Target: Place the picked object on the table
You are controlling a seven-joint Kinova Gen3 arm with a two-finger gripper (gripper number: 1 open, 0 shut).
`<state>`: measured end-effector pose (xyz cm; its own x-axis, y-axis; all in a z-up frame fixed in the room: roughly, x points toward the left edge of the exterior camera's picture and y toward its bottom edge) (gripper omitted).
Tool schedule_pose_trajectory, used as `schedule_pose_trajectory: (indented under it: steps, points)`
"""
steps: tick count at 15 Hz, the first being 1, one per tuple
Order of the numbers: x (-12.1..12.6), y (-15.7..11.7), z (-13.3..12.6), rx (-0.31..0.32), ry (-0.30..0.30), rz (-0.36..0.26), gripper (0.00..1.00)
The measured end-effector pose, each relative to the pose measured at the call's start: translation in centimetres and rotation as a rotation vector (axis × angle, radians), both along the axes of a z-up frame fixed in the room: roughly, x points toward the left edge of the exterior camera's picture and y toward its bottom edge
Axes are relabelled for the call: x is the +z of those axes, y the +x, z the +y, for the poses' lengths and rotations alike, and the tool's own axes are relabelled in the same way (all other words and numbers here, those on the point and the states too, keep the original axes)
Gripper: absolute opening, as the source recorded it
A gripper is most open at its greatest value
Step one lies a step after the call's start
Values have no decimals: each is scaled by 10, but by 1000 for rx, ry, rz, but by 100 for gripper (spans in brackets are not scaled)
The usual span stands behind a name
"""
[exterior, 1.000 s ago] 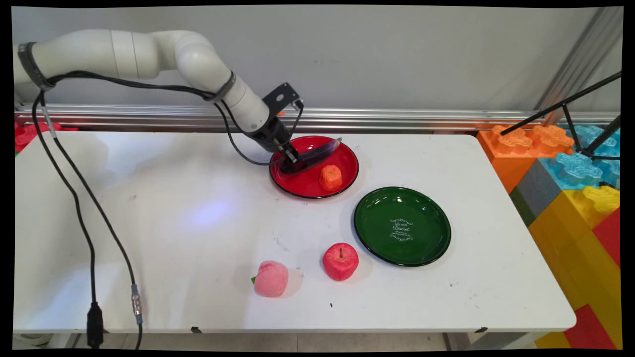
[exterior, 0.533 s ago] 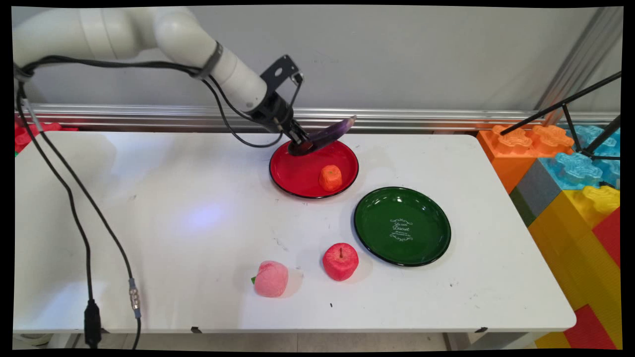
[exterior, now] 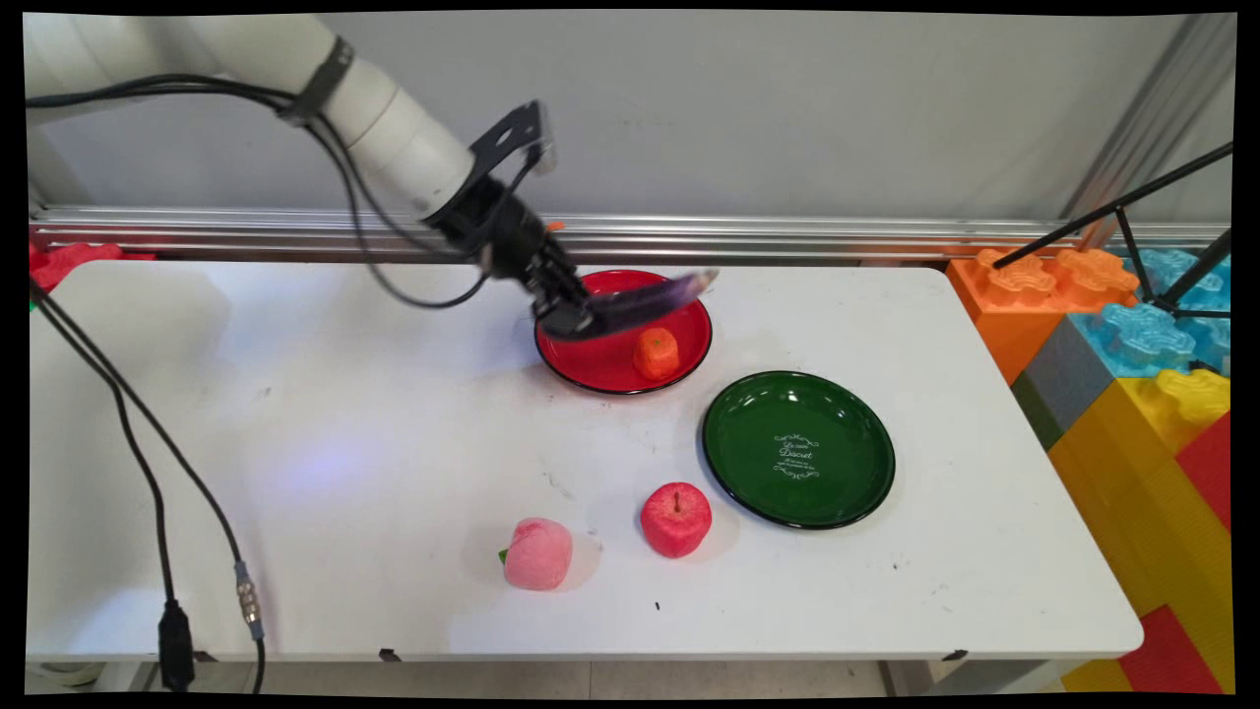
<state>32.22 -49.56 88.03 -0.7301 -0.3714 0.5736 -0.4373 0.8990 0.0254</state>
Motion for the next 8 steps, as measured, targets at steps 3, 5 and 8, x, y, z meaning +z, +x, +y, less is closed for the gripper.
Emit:
schedule_pose_trajectory:
  steps: [3, 5, 8]
  points:
    - [-6, 11, 25, -91, 30, -24, 0]
    - [-16, 19, 43, -148, 51, -46, 0]
    - [-38, 28, 62, -202, 64, -85, 0]
